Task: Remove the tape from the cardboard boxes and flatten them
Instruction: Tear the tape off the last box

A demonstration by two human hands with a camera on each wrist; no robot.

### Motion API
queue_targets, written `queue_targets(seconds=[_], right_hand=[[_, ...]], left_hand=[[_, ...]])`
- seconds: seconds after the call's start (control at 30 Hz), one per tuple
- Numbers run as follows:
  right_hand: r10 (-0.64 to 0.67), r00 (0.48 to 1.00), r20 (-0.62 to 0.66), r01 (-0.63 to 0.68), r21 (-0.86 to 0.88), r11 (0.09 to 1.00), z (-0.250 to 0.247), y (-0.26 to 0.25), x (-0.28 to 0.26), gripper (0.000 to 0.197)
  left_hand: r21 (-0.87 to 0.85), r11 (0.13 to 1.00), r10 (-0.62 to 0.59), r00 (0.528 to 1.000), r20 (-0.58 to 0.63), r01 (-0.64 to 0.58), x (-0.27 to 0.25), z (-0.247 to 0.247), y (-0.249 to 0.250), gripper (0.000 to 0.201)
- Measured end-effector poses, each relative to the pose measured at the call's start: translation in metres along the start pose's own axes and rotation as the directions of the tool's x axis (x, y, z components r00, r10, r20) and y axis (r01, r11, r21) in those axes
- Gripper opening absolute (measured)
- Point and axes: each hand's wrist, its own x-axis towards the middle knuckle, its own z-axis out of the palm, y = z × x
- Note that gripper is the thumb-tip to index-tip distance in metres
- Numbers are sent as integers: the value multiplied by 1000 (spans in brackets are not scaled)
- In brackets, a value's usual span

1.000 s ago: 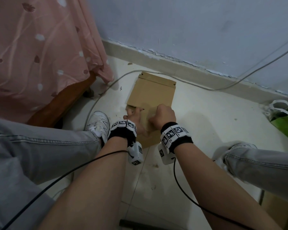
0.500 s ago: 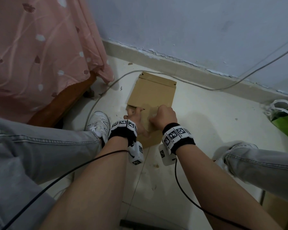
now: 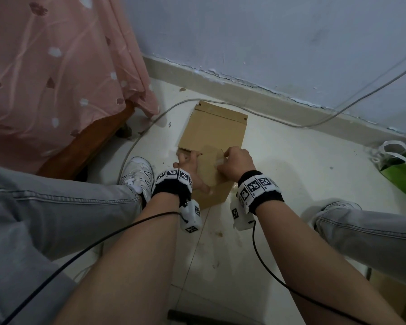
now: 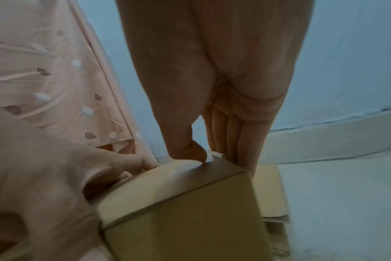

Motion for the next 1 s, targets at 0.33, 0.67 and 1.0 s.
queue_targets(seconds=[0.33, 0.67, 1.0], right_hand=[[-83, 976, -203, 51, -156, 986, 3, -17, 1, 16], [-128, 982, -142, 86, -269, 959, 9, -27, -13, 9], [-103, 994, 32, 107, -450, 887, 24, -32, -9, 27]], left_hand=[[0, 1000, 2, 1000, -2, -2, 1, 1, 0, 113], [-17, 1000, 7, 1000, 1, -7, 1, 1, -1, 111], [-49, 999, 1, 1000, -8, -2, 2, 3, -2, 95]])
